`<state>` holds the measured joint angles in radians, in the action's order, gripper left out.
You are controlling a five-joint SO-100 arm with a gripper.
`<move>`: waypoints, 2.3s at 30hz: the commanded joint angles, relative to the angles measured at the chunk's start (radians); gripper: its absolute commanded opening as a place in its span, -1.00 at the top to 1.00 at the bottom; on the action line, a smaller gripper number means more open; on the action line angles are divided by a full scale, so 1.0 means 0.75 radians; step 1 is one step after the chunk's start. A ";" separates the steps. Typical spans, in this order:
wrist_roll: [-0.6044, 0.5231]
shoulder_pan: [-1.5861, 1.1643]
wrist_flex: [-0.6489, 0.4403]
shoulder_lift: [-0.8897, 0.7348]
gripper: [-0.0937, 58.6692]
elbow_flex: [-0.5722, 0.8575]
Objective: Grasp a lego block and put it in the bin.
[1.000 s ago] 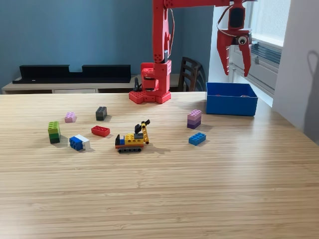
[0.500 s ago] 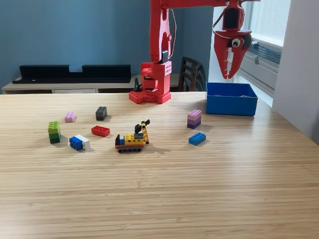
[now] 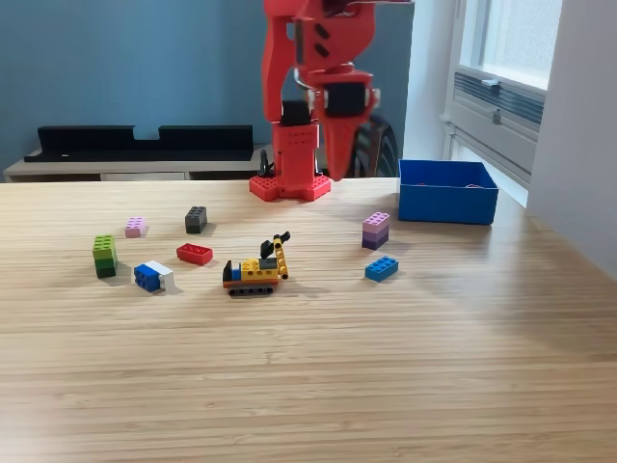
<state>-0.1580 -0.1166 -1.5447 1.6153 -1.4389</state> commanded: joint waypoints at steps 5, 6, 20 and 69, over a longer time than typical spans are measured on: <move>0.076 0.221 0.047 0.025 0.99 0.067; 0.078 0.231 0.055 0.025 0.99 0.061; 0.047 0.252 0.098 0.025 0.99 0.041; -0.227 0.814 0.501 0.006 0.11 -0.059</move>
<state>-0.3421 0.5139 -1.1904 1.6153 -1.5156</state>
